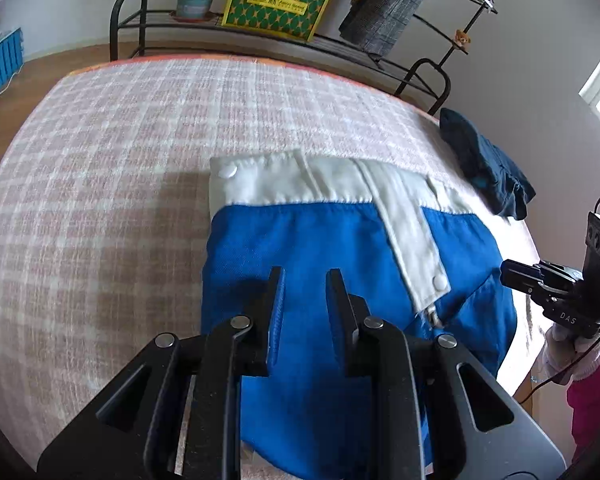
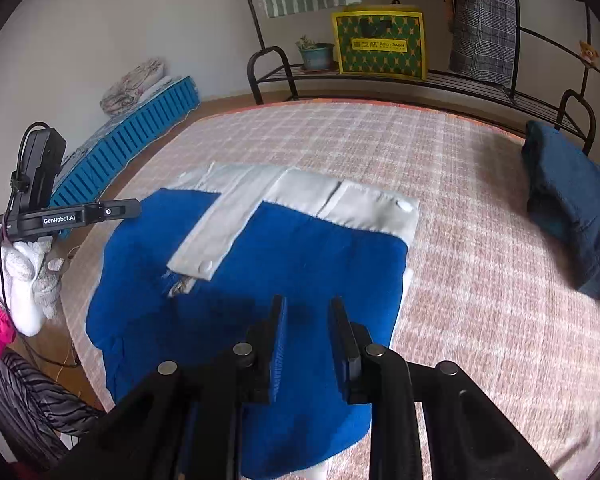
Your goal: Fold large clothes
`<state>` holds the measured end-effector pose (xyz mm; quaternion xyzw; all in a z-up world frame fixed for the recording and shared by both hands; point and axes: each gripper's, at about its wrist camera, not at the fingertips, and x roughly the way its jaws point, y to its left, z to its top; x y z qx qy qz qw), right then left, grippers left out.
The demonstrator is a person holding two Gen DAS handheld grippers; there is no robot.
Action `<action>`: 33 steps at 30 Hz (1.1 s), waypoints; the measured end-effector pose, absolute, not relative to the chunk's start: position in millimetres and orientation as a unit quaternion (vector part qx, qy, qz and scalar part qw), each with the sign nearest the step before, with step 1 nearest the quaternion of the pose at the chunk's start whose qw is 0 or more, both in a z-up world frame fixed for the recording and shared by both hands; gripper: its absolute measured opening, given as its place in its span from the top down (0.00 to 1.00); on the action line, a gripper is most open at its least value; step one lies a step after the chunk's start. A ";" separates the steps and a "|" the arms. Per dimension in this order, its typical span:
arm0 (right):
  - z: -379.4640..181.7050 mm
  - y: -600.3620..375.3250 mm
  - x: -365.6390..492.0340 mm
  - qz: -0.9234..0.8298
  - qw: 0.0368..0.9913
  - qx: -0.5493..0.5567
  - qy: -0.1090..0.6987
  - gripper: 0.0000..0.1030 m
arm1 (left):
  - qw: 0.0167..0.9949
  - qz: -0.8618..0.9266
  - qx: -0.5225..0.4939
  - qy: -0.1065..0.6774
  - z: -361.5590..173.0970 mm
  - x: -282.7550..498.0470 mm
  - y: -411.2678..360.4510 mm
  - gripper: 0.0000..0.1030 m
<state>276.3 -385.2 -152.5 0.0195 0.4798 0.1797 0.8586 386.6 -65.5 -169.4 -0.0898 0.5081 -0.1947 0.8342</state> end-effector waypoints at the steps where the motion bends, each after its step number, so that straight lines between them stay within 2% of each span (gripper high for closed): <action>1: -161.2 -386.2 271.5 0.170 0.856 0.022 0.488 0.79 | 0.829 -0.192 -0.093 0.517 -178.3 385.8 -62.9 0.78; 5: -196.8 -392.7 258.4 0.150 0.847 0.028 0.510 0.85 | 0.830 -0.198 -0.041 0.521 -200.3 375.1 -68.1 0.80; 9: -190.4 -392.2 259.1 0.128 0.844 0.033 0.519 0.85 | 0.834 -0.173 -0.047 0.522 -186.4 365.8 -66.2 0.80; 11: -174.0 -388.5 251.6 0.117 0.852 0.019 0.509 0.78 | 0.834 -0.179 -0.082 0.515 -171.6 354.7 -56.6 0.80; 13: -151.8 -384.7 237.0 0.137 0.863 0.035 0.485 0.77 | 0.831 -0.190 -0.122 0.509 -156.4 337.5 -44.7 0.80; 17: -116.6 -362.1 212.0 0.188 0.870 0.051 0.453 0.59 | 0.833 -0.207 -0.156 0.489 -132.7 290.0 -30.8 0.76; 21: -126.6 -335.4 217.3 0.280 0.820 0.137 0.479 0.57 | 0.825 -0.230 -0.165 0.488 -134.6 241.1 -37.7 0.76; 23: -142.7 -317.1 222.6 0.292 0.804 0.146 0.497 0.57 | 0.820 -0.241 -0.160 0.494 -141.7 225.8 -51.9 0.76; 25: -159.7 -301.0 231.1 0.300 0.792 0.151 0.510 0.57 | 0.816 -0.244 -0.153 0.501 -152.1 216.8 -64.2 0.76; 29: -184.5 -287.0 252.6 0.310 0.762 0.231 0.519 0.57 | 0.814 -0.247 -0.128 0.510 -169.2 212.0 -88.7 0.76; 31: -189.9 -281.0 259.8 0.310 0.757 0.261 0.512 0.60 | 0.814 -0.241 -0.126 0.514 -178.7 217.1 -95.9 0.76; 32: -190.3 -276.4 261.6 0.305 0.759 0.263 0.511 0.75 | 0.810 -0.238 -0.135 0.519 -185.3 221.7 -96.7 0.76; 33: -190.0 -272.1 264.2 0.300 0.761 0.261 0.513 0.83 | 0.803 -0.236 -0.143 0.528 -193.6 226.1 -97.4 0.76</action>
